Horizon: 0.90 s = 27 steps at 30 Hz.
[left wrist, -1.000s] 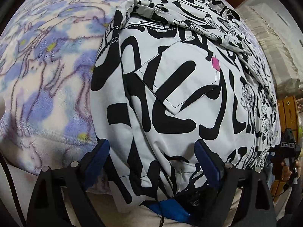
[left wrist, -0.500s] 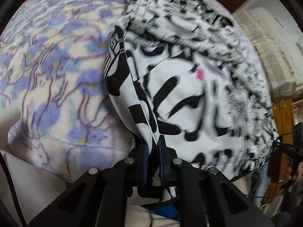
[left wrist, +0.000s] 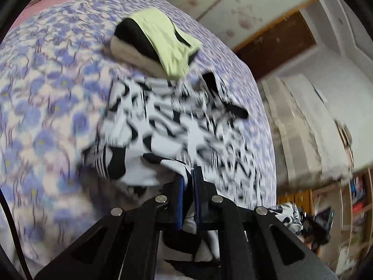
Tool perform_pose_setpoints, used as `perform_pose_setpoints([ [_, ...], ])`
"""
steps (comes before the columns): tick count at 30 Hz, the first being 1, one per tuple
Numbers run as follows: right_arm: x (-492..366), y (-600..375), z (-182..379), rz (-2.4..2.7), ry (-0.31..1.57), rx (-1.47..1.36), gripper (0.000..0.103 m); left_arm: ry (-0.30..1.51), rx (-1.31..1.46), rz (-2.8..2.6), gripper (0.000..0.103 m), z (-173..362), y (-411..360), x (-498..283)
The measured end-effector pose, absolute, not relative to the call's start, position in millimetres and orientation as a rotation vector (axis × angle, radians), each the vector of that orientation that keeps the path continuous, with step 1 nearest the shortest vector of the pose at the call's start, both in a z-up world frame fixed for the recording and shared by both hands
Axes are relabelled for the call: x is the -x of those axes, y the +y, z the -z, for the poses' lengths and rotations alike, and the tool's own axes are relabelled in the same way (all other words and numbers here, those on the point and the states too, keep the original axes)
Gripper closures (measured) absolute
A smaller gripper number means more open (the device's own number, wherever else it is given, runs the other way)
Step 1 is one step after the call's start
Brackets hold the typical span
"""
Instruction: Fold large clothes
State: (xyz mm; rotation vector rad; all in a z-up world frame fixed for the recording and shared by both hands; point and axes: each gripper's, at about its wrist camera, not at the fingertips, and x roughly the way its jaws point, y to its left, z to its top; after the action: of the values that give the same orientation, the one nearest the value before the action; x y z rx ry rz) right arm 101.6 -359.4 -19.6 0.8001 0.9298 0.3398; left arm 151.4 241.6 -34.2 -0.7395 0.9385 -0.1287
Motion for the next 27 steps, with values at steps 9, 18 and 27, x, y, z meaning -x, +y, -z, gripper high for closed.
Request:
perform_pose_setpoints([
  [9, -184, -373, 46, -0.239, 0.894, -0.897, 0.04, 0.947, 0.663, -0.073, 0.019, 66, 271, -251],
  [18, -229, -345, 87, -0.182, 1.005, -0.52, 0.04, 1.057, 0.366, 0.0, 0.02, 111, 246, -299],
  [27, -277, -326, 123, -0.168, 1.103, -0.366, 0.04, 1.139, 0.171, 0.026, 0.026, 147, 212, -356],
])
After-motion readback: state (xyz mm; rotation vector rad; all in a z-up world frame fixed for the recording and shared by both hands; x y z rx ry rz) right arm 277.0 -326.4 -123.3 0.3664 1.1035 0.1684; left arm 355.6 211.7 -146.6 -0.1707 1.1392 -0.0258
